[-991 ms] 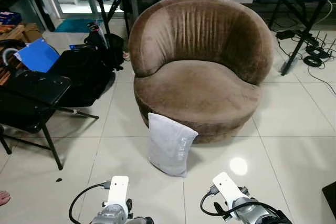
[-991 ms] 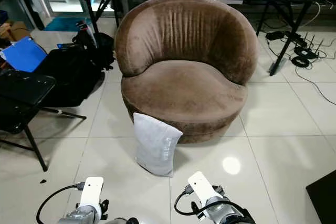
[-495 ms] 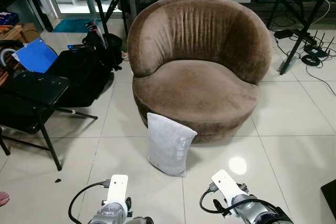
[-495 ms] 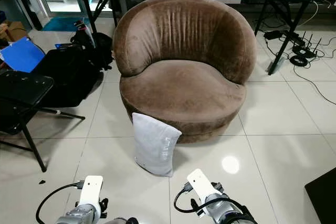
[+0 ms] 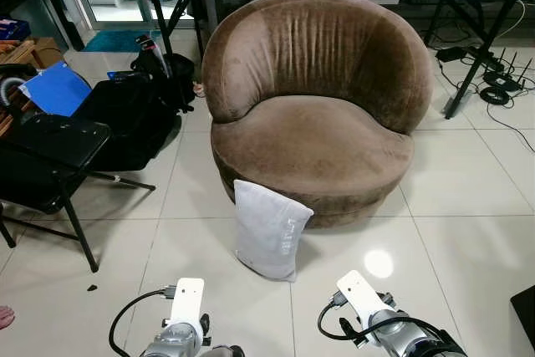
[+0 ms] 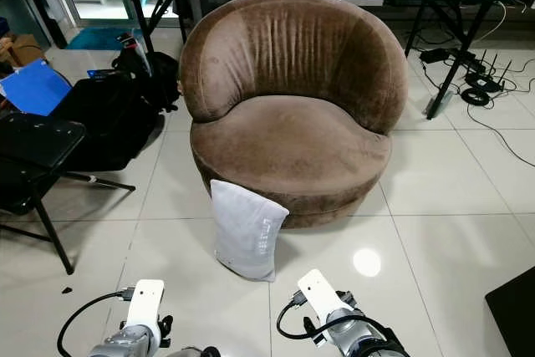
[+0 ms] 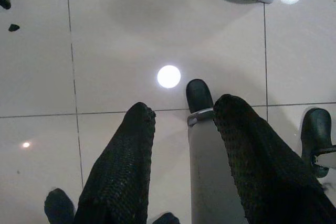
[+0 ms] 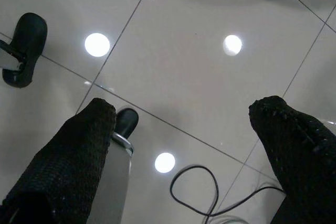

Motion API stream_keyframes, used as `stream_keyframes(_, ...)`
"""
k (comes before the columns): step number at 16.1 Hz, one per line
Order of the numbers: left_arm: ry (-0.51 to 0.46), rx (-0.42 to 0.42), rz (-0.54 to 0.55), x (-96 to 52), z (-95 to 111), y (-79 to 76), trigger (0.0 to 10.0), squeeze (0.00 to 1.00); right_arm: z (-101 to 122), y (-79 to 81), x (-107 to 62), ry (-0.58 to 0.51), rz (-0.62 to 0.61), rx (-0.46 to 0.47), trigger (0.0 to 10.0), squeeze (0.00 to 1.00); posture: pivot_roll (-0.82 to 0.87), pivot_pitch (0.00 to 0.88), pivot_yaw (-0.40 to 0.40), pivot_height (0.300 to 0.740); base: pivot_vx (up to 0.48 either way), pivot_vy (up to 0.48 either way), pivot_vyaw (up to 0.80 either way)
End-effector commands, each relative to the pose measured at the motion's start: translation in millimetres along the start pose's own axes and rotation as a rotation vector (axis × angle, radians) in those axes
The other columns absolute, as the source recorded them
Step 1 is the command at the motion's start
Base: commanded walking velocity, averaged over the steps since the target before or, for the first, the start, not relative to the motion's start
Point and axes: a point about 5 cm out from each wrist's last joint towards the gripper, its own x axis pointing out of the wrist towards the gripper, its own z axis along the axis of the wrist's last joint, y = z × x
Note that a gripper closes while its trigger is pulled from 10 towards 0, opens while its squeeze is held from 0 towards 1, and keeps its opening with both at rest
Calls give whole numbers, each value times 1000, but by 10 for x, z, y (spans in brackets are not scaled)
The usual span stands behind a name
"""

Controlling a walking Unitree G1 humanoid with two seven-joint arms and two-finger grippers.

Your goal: Move the pillow to the sofa from floor

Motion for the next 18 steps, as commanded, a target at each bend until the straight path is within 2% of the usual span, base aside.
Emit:
stream_keyframes(1, -9, 2, 2, 1, 20, 17, 10000, 0, 24, -17, 0, -3, -4, 3, 10000, 0, -150, 0, 39, 740, 0, 0, 0)
stream_keyframes(9, -12, 1, 7, 0, 8, 20, 10000, 0, 11, -12, 0, 5, -7, -3, 10000, 0, -158, 0, 42, 740, 465, 0, 0)
stream_keyframes(10, -13, 21, 9, 0, 11, 23, 10000, 0, 7, -11, 0, 4, -7, -1, 10000, 0, -160, 0, 42, 740, 458, 0, 0)
stream_keyframes(18, -18, 21, 20, -2, 0, 29, 10000, 0, -5, -3, 0, 8, -3, -5, 10000, 0, -162, 0, 42, 740, 0, 0, 0)
